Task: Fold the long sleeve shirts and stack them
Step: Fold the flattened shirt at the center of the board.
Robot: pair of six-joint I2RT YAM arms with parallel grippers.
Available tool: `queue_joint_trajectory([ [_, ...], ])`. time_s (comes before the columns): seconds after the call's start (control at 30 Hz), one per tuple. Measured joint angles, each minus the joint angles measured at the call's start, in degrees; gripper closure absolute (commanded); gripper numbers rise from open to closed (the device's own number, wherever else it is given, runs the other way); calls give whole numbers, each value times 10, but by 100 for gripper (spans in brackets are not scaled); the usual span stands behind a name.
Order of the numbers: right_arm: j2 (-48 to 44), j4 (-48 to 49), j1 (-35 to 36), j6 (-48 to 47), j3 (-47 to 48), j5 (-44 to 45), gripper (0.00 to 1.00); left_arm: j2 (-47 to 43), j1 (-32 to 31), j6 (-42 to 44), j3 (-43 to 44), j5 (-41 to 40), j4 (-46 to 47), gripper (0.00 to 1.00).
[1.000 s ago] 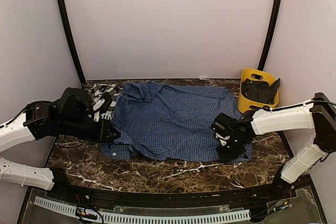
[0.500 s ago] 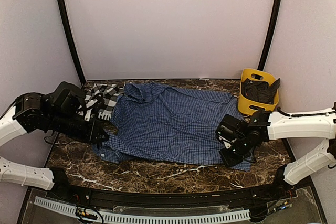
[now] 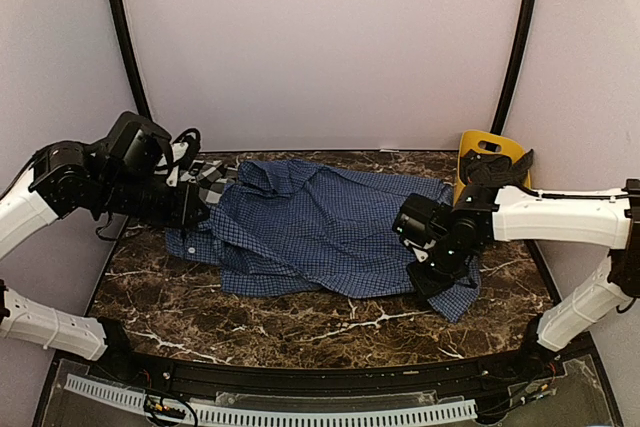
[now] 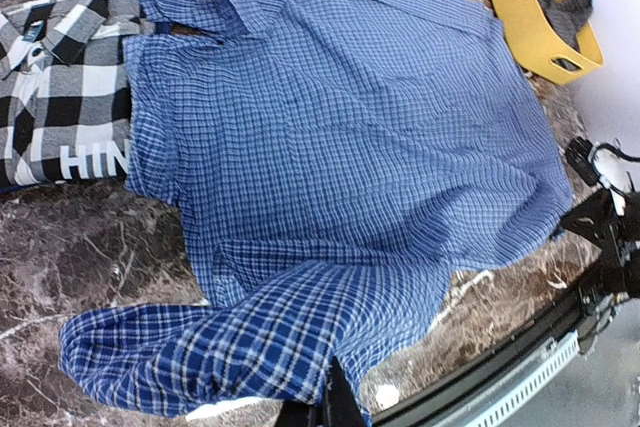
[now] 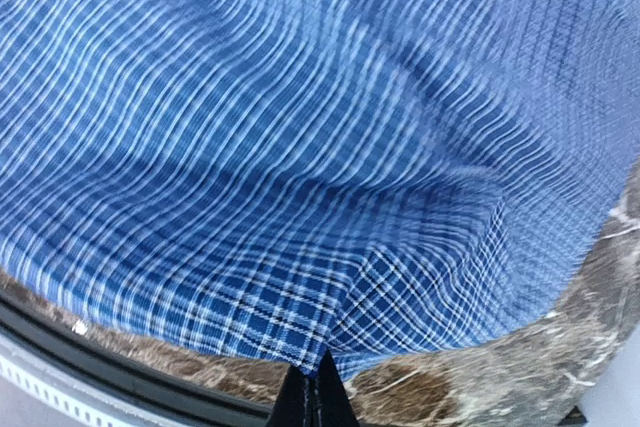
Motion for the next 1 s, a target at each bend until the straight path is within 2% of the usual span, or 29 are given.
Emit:
queue_joint_trajectory([
  [0.1, 31, -9, -27, -16, 35, 28, 100, 31, 54, 33, 2, -11, 38, 100],
  [0.2, 55, -12, -59, -37, 59, 56, 95, 63, 97, 66, 2, -17, 78, 100],
  [0.3, 83, -11, -90, -63, 81, 78, 85, 109, 127, 95, 9, -16, 119, 100],
  [0.43, 124, -5, -134, -93, 106, 109, 64, 192, 150, 124, 49, -8, 172, 100],
  [0.63, 149, 5, -154, -106, 115, 140, 41, 294, 171, 149, 108, -4, 218, 100],
  [0.83, 85, 24, -120, -84, 84, 124, 37, 318, 185, 161, 121, -4, 232, 100],
  [1.0, 45, 38, -70, -51, 42, 99, 42, 320, 190, 169, 126, -1, 238, 100],
])
